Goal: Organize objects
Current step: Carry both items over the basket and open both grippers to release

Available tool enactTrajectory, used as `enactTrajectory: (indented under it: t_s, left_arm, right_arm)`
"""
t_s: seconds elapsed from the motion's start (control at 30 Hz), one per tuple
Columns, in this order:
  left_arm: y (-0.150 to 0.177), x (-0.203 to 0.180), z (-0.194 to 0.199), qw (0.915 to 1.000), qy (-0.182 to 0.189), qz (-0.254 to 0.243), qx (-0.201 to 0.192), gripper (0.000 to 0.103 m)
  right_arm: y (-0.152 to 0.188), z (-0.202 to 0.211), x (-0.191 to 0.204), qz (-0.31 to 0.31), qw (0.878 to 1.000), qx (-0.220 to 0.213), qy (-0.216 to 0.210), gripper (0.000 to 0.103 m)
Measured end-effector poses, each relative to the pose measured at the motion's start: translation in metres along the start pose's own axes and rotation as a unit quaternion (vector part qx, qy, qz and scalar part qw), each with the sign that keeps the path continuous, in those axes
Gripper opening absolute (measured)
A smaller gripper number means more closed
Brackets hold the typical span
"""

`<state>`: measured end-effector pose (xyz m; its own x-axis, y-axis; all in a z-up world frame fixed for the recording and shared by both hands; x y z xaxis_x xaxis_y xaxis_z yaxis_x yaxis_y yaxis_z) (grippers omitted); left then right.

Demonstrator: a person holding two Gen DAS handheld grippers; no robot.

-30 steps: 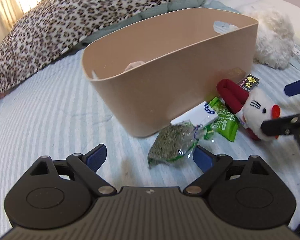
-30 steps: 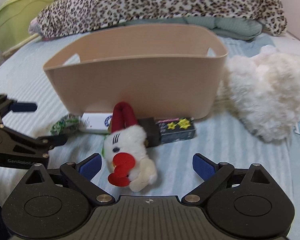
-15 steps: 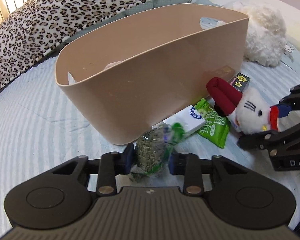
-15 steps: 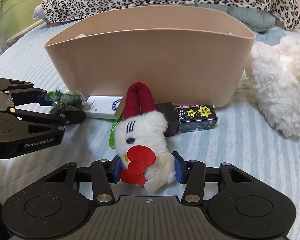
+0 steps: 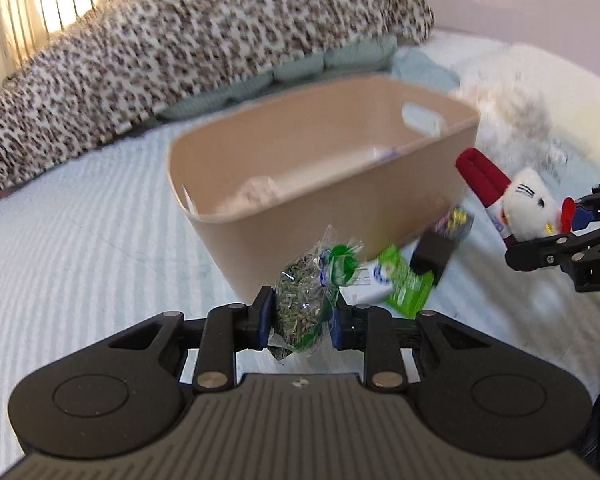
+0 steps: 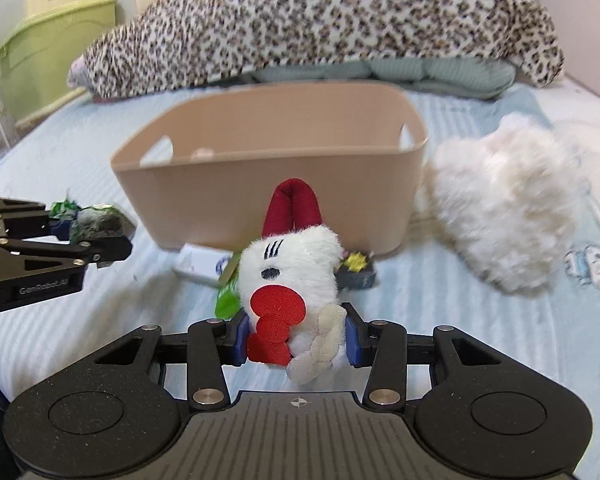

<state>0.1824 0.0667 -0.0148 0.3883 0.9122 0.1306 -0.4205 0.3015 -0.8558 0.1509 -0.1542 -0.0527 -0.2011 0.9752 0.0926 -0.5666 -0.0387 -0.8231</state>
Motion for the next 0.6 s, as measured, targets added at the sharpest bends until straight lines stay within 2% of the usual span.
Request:
enactTrajectory:
  t_s: [0.17, 0.33, 0.43, 0.6]
  left_arm:
    - [-0.031, 0.003, 0.018, 0.9990, -0.012, -0.004, -0.042, 0.030]
    - [-0.067, 0.002, 0.021, 0.9963, -0.018, -0.002, -0.084, 0.030]
    - [-0.083, 0.003, 0.012, 0.9952, -0.025, 0.003, -0.095, 0.030]
    - [-0.097, 0.001, -0.021, 0.9954, -0.029, 0.010, -0.091, 0.030]
  right_arm:
    - [-0.029, 0.022, -0.010, -0.005, 0.999, -0.040, 0.004, 0.041]
    - [-0.063, 0.025, -0.012, 0.014, 0.997, -0.073, 0.017, 0.041]
    - [-0.084, 0.018, -0.011, 0.022, 0.995, -0.091, 0.022, 0.041]
    - [-0.109, 0.001, -0.014, 0.026, 0.994, -0.106, 0.028, 0.041]
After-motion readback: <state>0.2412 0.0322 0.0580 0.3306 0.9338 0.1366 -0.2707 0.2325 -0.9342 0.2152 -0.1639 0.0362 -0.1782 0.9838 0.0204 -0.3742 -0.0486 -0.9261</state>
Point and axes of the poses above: each gripper's, at about its wrist camera, not at the fingertips, and z roughly against the way its jaws point, x to its left, y to its underside, the point moved 7 cm from there along -z, roughly the way its jaws point, and after that the axes turned 11 degrees about -x, right-handed, at the moved point
